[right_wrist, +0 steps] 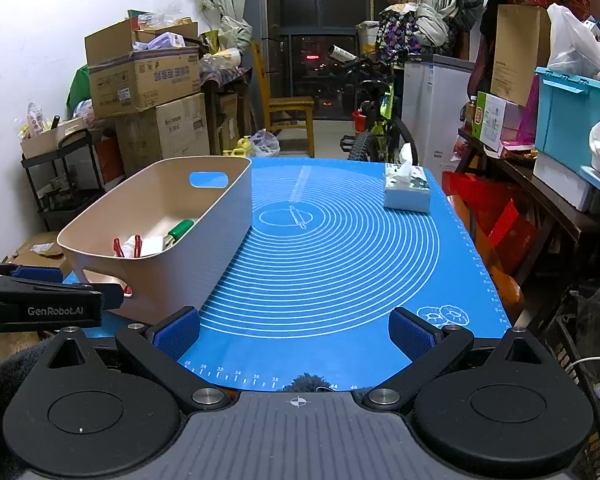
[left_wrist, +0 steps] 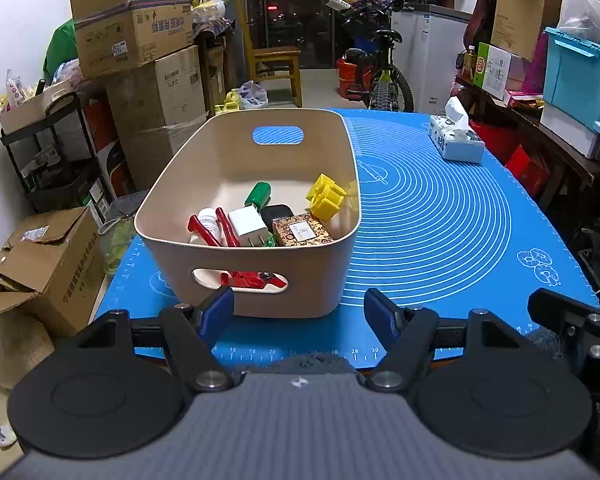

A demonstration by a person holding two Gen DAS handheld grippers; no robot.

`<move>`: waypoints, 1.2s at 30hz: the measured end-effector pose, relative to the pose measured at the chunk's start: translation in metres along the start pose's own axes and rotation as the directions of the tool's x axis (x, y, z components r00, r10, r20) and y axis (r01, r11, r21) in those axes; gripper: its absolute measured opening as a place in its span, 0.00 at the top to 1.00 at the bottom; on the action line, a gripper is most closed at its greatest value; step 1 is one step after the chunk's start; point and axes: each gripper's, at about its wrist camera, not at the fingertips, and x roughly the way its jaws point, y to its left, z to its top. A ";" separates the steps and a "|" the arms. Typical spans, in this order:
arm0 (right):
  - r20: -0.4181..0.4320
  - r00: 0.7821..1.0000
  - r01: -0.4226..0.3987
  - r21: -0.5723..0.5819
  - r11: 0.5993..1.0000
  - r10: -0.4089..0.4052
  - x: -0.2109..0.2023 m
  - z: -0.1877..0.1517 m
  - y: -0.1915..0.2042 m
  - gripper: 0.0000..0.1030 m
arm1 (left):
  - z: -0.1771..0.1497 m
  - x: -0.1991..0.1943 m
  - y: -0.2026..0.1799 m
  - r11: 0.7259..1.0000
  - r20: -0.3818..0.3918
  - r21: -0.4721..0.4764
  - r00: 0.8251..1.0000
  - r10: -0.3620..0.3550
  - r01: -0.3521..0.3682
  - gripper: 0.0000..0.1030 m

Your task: Organize rigid objects

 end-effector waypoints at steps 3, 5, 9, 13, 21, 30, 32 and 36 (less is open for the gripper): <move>0.000 1.000 0.001 0.000 1.000 -0.001 0.000 0.000 -0.001 0.03 | 0.000 0.000 0.000 1.000 0.000 -0.001 1.000 -0.001 0.001 0.29; -0.003 1.000 0.000 0.001 1.000 0.000 0.000 0.000 -0.001 0.03 | 0.000 0.000 0.000 1.000 -0.002 -0.001 1.000 0.000 0.000 0.29; -0.005 1.000 -0.003 0.001 1.000 0.003 0.001 0.000 -0.001 0.03 | 0.000 0.000 0.000 1.000 -0.002 -0.001 1.000 0.000 0.000 0.29; -0.004 1.000 -0.002 0.001 1.000 0.002 0.001 0.000 -0.002 0.03 | 0.000 0.000 0.000 1.000 -0.002 -0.002 1.000 0.000 0.000 0.29; -0.005 1.000 -0.002 0.000 1.000 0.002 0.001 0.000 -0.002 0.03 | 0.001 0.000 0.000 1.000 0.003 0.003 1.000 0.001 -0.001 0.29; -0.006 1.000 -0.001 0.000 1.000 0.001 0.001 -0.001 -0.003 0.03 | 0.001 0.000 0.000 1.000 0.002 0.005 1.000 0.001 -0.001 0.29; -0.006 1.000 -0.001 0.000 1.000 0.001 0.001 -0.001 -0.003 0.03 | 0.001 0.000 0.000 1.000 0.002 0.004 1.000 0.001 -0.001 0.29; -0.006 1.000 -0.001 0.000 1.000 0.001 0.001 -0.001 -0.003 0.03 | 0.001 0.000 0.000 1.000 0.003 0.004 1.000 0.001 -0.001 0.29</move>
